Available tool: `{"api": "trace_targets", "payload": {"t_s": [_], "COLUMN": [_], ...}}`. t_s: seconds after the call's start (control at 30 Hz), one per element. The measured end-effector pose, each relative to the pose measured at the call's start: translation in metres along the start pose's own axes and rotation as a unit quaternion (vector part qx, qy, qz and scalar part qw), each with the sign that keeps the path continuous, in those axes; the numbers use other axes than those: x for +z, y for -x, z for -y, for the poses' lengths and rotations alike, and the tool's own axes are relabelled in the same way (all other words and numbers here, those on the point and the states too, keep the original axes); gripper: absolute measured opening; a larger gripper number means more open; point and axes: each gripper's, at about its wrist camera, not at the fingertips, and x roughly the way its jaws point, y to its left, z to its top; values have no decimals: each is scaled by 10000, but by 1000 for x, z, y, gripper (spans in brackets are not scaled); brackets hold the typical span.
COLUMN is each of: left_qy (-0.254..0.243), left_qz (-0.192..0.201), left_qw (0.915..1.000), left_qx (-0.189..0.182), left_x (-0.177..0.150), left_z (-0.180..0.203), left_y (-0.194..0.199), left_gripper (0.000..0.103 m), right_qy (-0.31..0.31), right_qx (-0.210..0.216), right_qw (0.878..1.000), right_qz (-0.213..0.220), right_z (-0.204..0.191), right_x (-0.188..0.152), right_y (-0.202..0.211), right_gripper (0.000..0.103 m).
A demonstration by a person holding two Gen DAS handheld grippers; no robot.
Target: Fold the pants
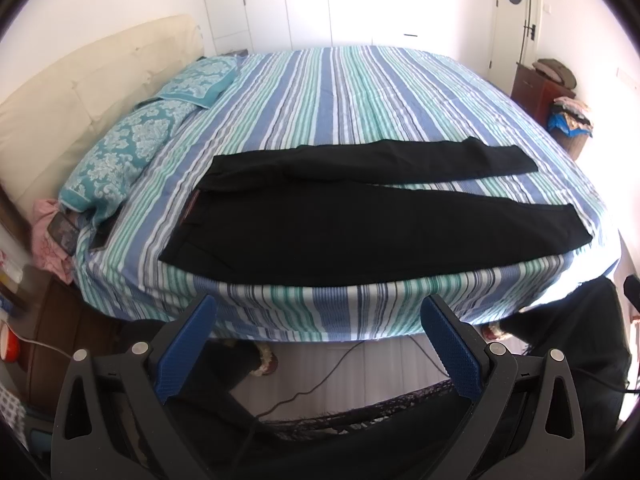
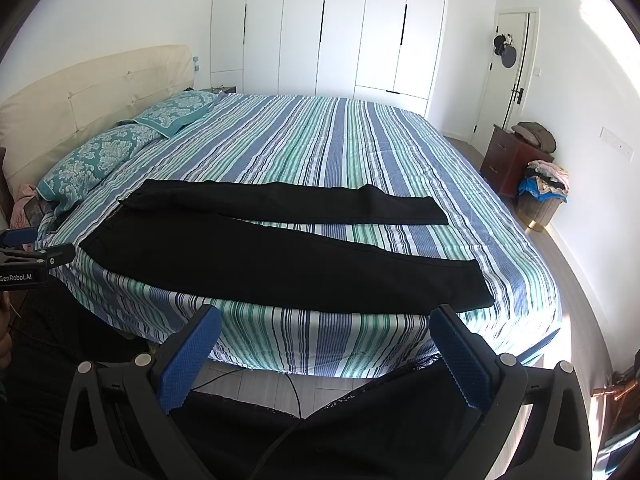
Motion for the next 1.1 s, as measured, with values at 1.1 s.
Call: {"api": "trace_targets", "payload": {"t_s": [1.1], "left_qy": [32], "left_qz": [-236], "left_qw": [9997], "left_qx": [-15], "left_x": [-2], "left_z": [2], "left_y": [-17], "left_gripper": [102], "right_qy": [-60], "right_qx": [-478], "right_qw": [9984], "right_qz": [-306], "right_z": [5], "right_x": [-3], "right_y": [-13], "right_gripper": [103]}}
